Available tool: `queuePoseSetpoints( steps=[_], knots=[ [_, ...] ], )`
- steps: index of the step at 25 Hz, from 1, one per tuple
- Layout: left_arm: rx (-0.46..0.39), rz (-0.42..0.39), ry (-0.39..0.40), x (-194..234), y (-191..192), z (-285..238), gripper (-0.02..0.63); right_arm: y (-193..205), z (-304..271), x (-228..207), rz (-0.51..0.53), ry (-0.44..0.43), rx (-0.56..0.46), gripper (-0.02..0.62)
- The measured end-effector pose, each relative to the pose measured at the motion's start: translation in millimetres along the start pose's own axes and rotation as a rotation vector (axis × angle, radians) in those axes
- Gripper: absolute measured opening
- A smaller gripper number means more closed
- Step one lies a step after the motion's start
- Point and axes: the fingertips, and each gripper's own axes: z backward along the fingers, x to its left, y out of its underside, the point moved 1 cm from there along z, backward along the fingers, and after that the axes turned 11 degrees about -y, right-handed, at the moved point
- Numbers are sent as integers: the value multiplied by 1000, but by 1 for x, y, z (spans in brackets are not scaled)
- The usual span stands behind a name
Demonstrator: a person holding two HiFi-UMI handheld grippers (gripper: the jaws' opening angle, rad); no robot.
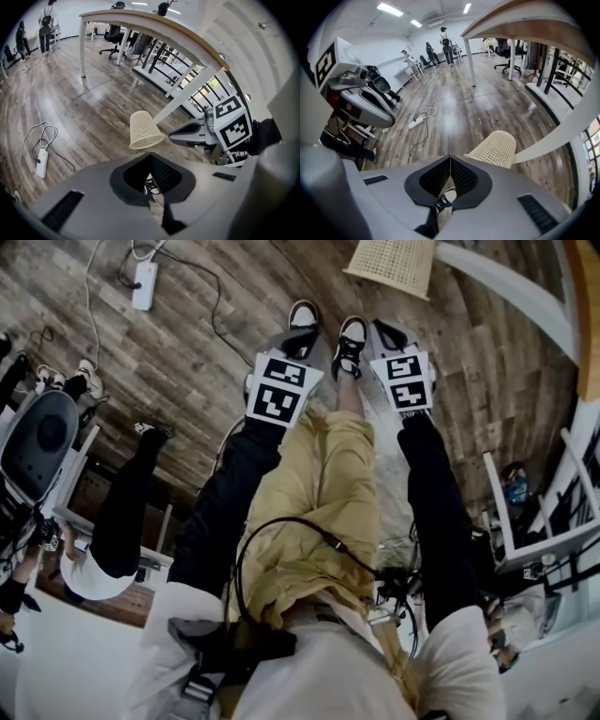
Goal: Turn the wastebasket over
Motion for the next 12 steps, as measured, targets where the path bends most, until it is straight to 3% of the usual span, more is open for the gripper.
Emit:
queuePoseSetpoints(
  steps=[9,12],
  knots=[
    [26,35,14,10,-10,-57,2,13,-48,-50,217,-34,205,23],
    [27,32,20,13,-14,-74,2,22,-64,-64,241,-41,255,23]
  ],
)
